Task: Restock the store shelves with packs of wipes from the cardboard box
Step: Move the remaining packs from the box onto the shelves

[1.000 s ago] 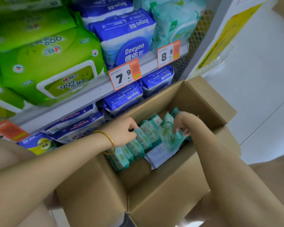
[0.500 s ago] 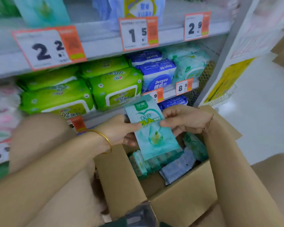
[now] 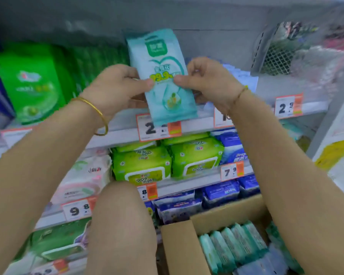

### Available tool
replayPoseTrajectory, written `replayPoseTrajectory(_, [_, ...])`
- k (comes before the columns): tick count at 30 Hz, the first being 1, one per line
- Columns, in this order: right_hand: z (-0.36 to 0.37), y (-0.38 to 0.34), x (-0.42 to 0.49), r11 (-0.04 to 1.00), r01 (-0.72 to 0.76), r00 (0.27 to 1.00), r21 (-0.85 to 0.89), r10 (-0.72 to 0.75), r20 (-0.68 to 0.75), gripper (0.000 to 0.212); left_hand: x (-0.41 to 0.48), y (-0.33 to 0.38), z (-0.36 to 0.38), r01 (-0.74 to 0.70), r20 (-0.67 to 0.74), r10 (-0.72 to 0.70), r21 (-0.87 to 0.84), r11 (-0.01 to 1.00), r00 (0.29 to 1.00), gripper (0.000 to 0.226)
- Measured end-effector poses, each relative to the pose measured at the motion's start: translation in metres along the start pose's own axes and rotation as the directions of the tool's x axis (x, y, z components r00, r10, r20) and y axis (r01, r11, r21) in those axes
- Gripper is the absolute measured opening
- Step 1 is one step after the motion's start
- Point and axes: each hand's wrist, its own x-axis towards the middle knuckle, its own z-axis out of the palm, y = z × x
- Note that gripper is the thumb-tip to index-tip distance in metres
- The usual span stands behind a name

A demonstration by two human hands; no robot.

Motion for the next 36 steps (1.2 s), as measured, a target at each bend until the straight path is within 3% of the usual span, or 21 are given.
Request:
replayPoseTrajectory(3, [0.018, -0.005, 0.043, 0.983, 0.091, 0.980, -0.158, -0.116, -0.160, 0.040, 0.035, -0.006, -0.015, -0.075, -0.123, 0.074, 0.000, 0.997, 0.990, 0.028])
replayPoseTrajectory(6, [0.028, 0.009, 0.069, 0.947, 0.090, 0.957, -0.307, -0.168, -0.238, 0.043, 0.058, -0.021, -0.016, -0.096, -0.259, 0.122, 0.111, 0.989, 0.958, 0.032])
replayPoseTrajectory(13, [0.036, 0.047, 0.079, 0.926, -0.024, 0.957, -0.376, -0.087, -0.275, 0.041, 0.074, -0.050, -0.006, -0.038, -0.334, 0.144, 0.305, 0.952, 0.931, 0.034])
replayPoseTrajectory(18, [0.038, 0.044, 0.078, 0.835, -0.097, 0.975, -0.541, -0.030, -0.221, 0.040, 0.074, -0.050, -0.006, -0.012, -0.385, 0.164, 0.367, 0.930, 0.908, 0.037])
replayPoseTrajectory(23, [0.032, 0.034, 0.059, 0.850, -0.055, 0.950, -0.524, -0.116, -0.288, 0.050, 0.058, -0.044, 0.005, -0.091, -0.432, 0.356, 0.525, 0.847, 0.829, 0.045])
replayPoseTrajectory(26, [0.019, 0.027, 0.016, 0.898, 0.052, 0.918, -0.437, -0.215, -0.333, 0.039, 0.027, -0.039, 0.032, -0.282, -0.351, 0.488, 0.498, 0.820, 0.800, 0.038])
replayPoseTrajectory(29, [-0.002, 0.044, -0.055, 0.965, 0.046, 0.920, -0.257, -0.141, -0.366, 0.024, -0.014, -0.052, 0.077, -0.379, -0.161, 0.453, 0.350, 0.857, 0.877, 0.034])
replayPoseTrajectory(32, [-0.027, 0.104, -0.117, 0.956, -0.235, 0.933, -0.177, 0.170, -0.317, 0.020, -0.040, -0.094, 0.131, -0.322, 0.155, 0.287, 0.303, 0.897, 0.945, 0.027])
replayPoseTrajectory(34, [-0.043, 0.168, -0.145, 0.844, -0.490, 0.860, -0.218, 0.427, -0.281, 0.015, -0.047, -0.129, 0.171, -0.259, 0.328, 0.144, 0.338, 0.905, 0.933, 0.027])
replayPoseTrajectory(36, [-0.054, 0.239, -0.169, 0.676, -0.674, 0.738, -0.297, 0.603, -0.302, 0.006, -0.050, -0.162, 0.211, -0.199, 0.466, -0.010, 0.397, 0.896, 0.885, 0.024])
